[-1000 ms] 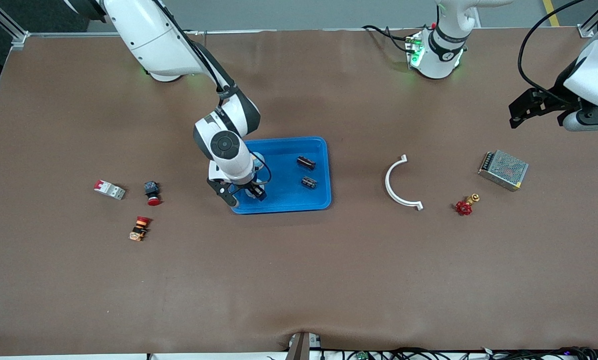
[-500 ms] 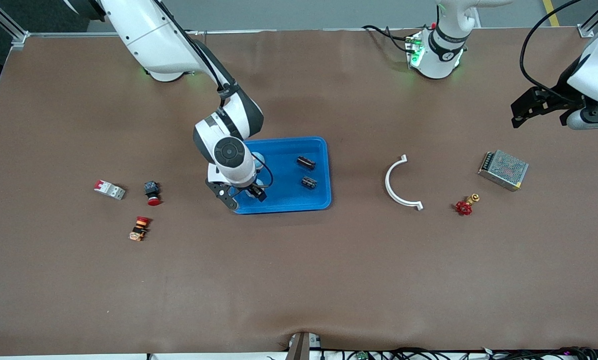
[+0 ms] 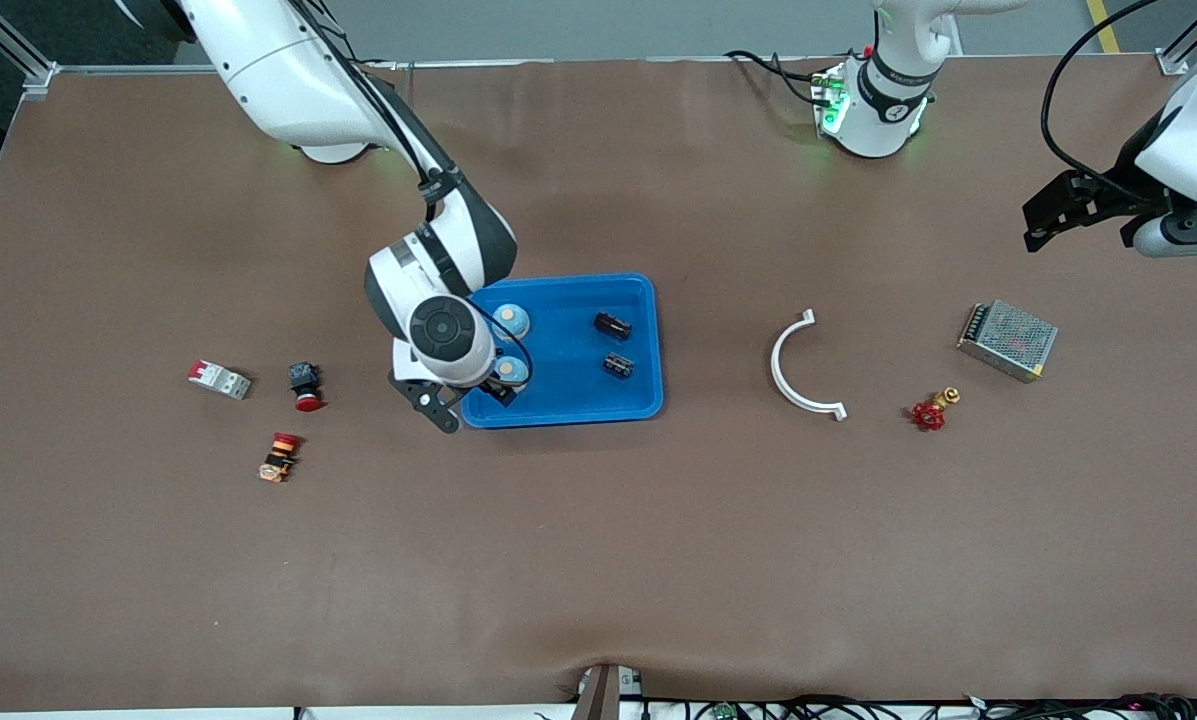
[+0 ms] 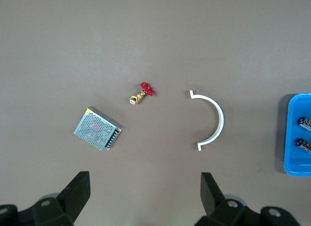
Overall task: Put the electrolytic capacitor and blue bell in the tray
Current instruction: 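Open the right gripper and draw it back from the tray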
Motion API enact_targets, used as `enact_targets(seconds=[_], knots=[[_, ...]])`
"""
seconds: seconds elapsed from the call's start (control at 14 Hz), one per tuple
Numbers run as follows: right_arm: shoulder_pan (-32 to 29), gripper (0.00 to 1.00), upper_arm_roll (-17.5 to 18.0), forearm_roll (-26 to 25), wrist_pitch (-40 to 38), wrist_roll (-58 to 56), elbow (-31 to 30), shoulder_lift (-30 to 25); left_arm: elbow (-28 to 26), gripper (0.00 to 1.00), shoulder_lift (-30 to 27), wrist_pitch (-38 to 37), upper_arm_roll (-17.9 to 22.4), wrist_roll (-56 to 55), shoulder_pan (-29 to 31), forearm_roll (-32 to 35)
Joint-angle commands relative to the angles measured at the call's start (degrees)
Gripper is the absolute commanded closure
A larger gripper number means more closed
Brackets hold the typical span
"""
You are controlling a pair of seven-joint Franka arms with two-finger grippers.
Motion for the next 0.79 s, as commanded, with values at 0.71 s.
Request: enact_targets(seconds=[0.71], knots=[[-18.4, 0.00, 0.3, -0.1, -13.2, -38.5, 5.7, -1.2, 0.5, 0.00, -0.7, -2.0, -0.2, -0.2, 0.1, -0.1]])
